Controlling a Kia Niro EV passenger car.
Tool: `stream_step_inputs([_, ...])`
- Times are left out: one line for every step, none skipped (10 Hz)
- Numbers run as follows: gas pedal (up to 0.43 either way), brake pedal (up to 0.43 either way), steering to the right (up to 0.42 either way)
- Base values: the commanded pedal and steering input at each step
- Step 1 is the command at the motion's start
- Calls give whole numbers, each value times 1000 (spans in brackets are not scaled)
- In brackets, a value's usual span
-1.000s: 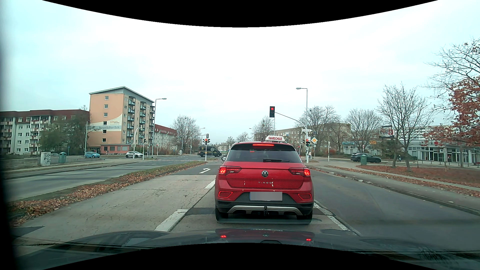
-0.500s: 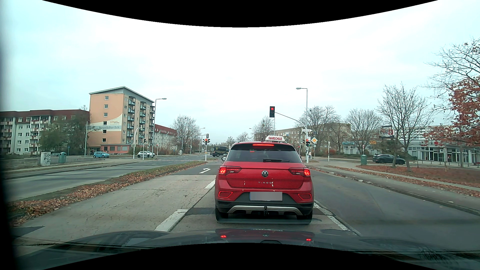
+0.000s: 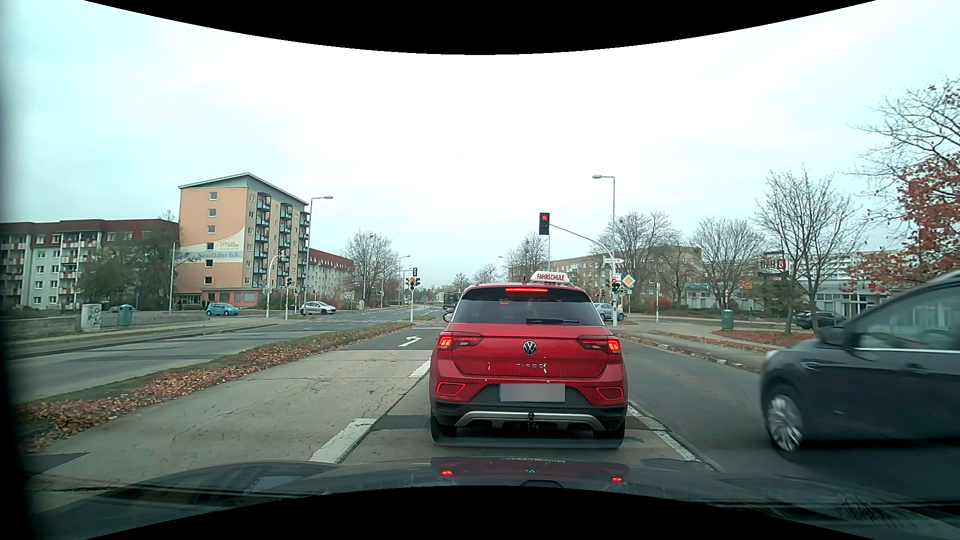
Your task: Follow the waypoints while adhering to traffic rules and regulations
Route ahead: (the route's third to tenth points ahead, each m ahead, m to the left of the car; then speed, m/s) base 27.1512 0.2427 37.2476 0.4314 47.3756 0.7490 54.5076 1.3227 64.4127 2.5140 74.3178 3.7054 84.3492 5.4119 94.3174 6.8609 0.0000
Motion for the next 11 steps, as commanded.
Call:
stream_step_inputs([0, 463, -14])
stream_step_inputs([0, 415, -14])
stream_step_inputs([0, 390, -13])
stream_step_inputs([0, 384, -14])
stream_step_inputs([0, 378, -14])
stream_step_inputs([0, 378, -14])
stream_step_inputs([0, 378, -14])
stream_step_inputs([0, 372, -14])
stream_step_inputs([0, 372, -13])
stream_step_inputs([0, 378, -13])
stream_step_inputs([0, 384, -13])
